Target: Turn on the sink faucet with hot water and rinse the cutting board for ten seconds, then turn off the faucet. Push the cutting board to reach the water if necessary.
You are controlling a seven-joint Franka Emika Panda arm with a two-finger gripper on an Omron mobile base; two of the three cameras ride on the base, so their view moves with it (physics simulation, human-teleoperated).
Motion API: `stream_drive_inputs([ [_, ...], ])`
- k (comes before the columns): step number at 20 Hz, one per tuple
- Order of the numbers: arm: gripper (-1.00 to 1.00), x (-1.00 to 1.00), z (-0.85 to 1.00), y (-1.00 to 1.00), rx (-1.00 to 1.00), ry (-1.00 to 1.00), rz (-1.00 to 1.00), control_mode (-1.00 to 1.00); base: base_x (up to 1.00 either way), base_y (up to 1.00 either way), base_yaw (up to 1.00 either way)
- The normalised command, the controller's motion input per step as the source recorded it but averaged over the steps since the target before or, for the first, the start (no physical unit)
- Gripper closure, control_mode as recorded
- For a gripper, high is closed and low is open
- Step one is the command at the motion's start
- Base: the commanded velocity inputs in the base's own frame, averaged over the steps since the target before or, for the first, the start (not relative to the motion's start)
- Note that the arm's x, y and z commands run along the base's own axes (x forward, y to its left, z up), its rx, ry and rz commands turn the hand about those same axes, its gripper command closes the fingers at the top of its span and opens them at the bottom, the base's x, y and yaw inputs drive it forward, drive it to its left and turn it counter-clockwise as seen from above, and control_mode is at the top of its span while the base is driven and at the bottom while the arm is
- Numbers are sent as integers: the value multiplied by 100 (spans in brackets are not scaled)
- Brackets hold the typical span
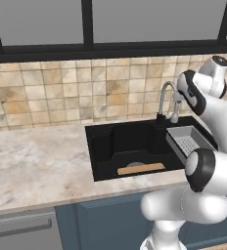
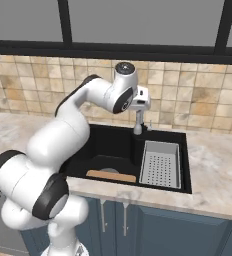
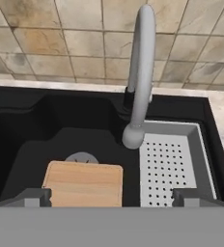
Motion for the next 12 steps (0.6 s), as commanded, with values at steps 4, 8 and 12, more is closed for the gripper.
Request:
stream_drive_inputs([
  [4, -100, 60, -33, 0, 1, 0, 0, -100, 0, 0, 0],
  [8, -100, 38, -3, -13, 2, -1, 0, -100, 0, 0, 0],
  [12, -100, 27, 0, -18, 2, -2, 0, -100, 0, 0, 0],
])
